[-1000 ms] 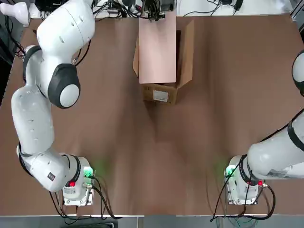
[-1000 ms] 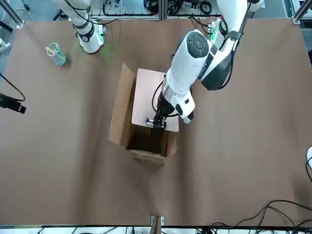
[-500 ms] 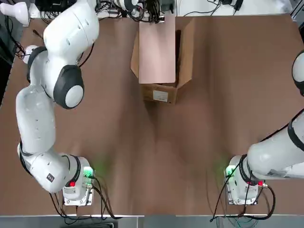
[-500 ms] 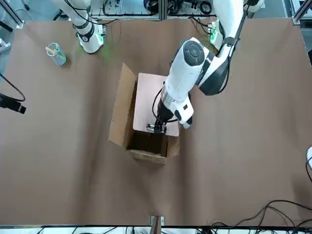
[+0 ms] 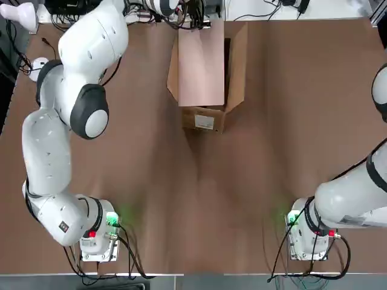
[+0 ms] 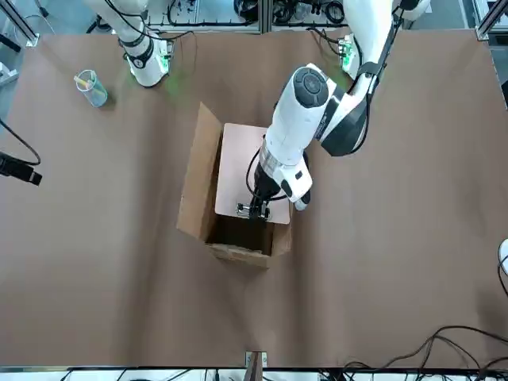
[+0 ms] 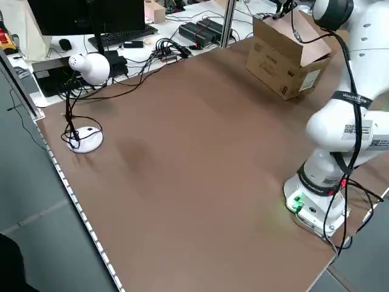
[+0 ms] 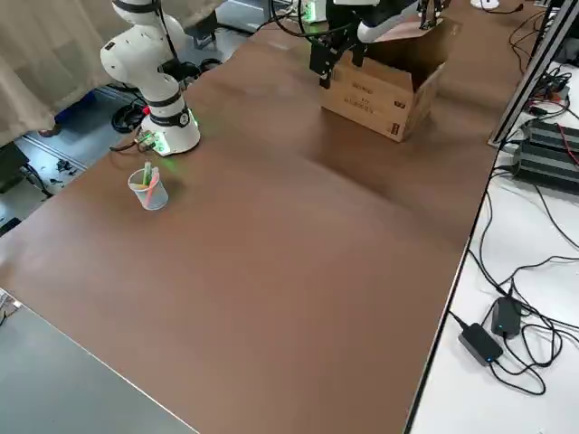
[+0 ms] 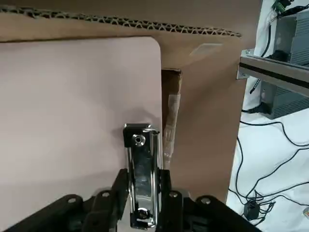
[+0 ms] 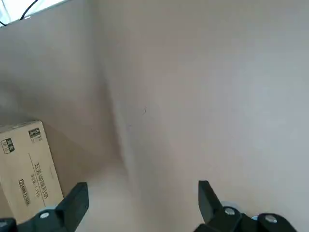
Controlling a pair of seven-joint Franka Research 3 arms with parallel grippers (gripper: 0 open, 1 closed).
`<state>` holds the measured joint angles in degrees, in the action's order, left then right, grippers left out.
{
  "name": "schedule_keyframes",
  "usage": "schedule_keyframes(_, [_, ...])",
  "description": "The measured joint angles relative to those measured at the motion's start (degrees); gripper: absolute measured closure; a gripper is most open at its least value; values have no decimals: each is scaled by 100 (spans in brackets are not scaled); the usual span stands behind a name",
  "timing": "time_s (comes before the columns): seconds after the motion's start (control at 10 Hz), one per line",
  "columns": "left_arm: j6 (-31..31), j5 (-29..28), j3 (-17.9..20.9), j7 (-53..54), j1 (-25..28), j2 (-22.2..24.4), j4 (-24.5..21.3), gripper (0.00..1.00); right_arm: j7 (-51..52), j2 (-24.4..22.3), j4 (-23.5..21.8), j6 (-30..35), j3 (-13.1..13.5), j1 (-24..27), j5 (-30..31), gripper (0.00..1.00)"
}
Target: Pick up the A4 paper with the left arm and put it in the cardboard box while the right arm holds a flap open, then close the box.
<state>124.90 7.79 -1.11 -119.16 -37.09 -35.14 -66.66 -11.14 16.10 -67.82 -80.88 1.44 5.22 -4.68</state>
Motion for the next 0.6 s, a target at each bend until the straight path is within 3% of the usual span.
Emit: schedule_keyframes(0.6, [259, 0, 492, -9, -440, -241, 2, 69, -3, 0, -2, 0, 0, 7, -18, 0])
